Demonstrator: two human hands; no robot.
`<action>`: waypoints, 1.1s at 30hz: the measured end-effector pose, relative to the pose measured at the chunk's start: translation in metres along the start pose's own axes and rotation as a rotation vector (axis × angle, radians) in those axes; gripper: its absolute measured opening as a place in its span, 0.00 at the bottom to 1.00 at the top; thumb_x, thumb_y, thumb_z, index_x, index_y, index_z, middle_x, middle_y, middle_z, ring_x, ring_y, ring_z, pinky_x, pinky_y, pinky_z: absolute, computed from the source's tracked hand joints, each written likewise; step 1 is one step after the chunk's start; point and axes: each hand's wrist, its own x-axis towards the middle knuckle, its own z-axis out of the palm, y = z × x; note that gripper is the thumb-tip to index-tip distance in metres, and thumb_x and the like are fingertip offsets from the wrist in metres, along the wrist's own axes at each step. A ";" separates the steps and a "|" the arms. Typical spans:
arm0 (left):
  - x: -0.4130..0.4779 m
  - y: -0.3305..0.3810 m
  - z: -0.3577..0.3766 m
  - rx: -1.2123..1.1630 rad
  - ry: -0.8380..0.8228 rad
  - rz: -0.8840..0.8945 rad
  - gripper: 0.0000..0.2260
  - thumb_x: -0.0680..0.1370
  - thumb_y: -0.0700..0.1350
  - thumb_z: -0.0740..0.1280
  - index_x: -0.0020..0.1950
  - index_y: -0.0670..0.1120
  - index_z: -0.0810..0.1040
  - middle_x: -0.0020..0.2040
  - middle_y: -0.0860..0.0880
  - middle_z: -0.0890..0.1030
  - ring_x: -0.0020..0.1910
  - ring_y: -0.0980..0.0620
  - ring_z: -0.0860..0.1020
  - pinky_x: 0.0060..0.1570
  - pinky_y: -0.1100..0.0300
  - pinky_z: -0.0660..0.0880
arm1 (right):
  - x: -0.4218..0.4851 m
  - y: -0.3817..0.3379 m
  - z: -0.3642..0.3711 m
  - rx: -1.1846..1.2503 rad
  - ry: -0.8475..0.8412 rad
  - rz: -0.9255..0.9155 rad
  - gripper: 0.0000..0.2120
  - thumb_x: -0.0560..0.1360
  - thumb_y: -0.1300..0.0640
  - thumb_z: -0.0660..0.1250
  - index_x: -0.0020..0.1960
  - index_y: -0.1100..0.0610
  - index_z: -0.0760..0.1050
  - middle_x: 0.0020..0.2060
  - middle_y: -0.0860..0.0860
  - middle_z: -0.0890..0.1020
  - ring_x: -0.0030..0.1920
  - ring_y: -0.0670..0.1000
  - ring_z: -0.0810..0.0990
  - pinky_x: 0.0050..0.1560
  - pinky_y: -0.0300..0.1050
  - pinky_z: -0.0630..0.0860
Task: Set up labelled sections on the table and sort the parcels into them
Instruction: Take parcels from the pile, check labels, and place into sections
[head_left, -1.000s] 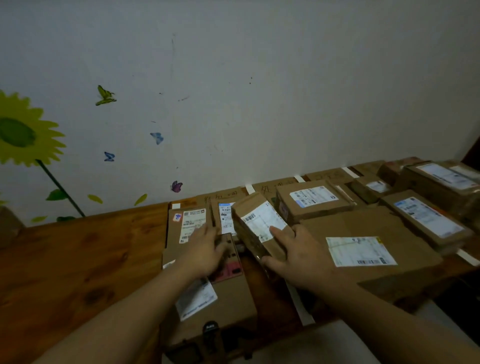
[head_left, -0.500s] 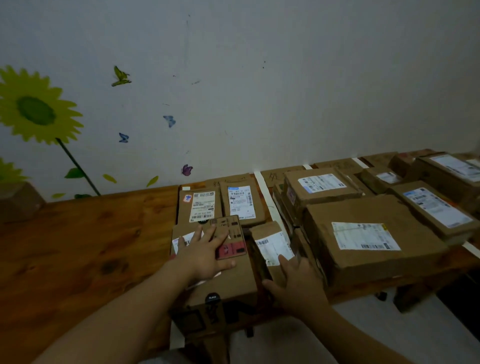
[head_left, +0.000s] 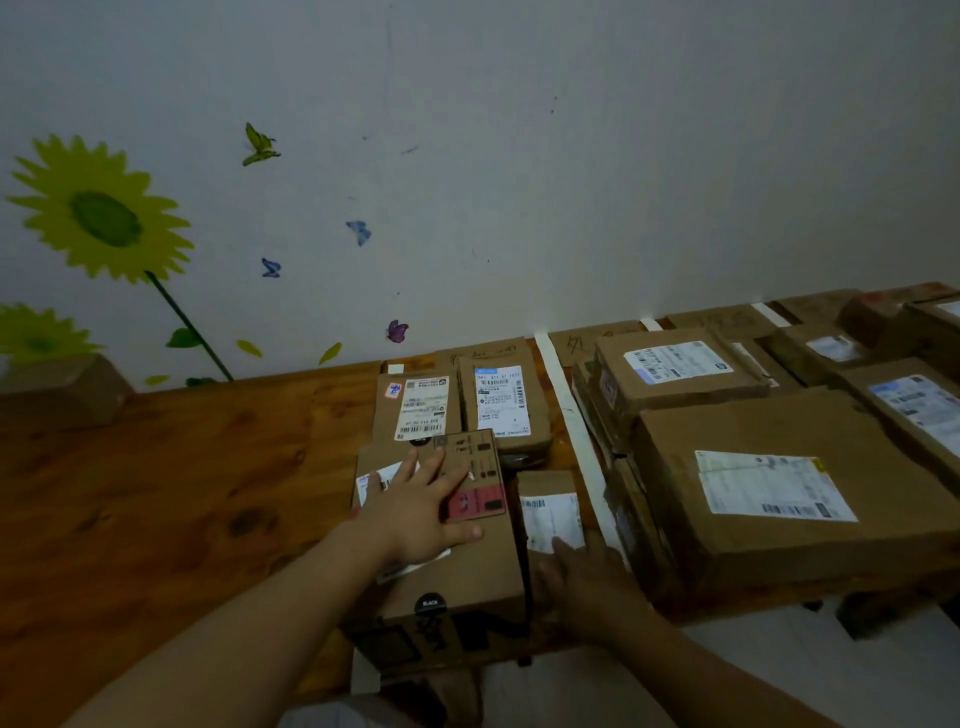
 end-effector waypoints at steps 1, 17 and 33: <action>0.000 0.000 -0.002 0.005 -0.011 0.001 0.40 0.72 0.71 0.57 0.76 0.61 0.40 0.77 0.52 0.36 0.76 0.46 0.35 0.70 0.36 0.39 | 0.003 -0.005 -0.005 -0.041 0.012 -0.031 0.32 0.76 0.33 0.47 0.76 0.48 0.57 0.76 0.55 0.51 0.75 0.64 0.50 0.72 0.63 0.56; -0.095 -0.223 -0.067 -0.273 0.214 -0.392 0.35 0.76 0.64 0.59 0.78 0.56 0.48 0.79 0.48 0.45 0.77 0.44 0.44 0.75 0.47 0.47 | 0.020 -0.254 -0.041 -0.228 0.145 -0.612 0.26 0.80 0.37 0.48 0.71 0.49 0.66 0.68 0.55 0.68 0.69 0.57 0.65 0.68 0.51 0.63; -0.208 -0.543 -0.069 -0.598 0.400 -0.626 0.35 0.76 0.60 0.65 0.77 0.53 0.52 0.78 0.47 0.51 0.76 0.45 0.52 0.74 0.49 0.55 | 0.058 -0.548 0.064 -0.198 -0.008 -0.596 0.29 0.78 0.36 0.54 0.74 0.51 0.63 0.73 0.56 0.63 0.72 0.57 0.64 0.70 0.50 0.61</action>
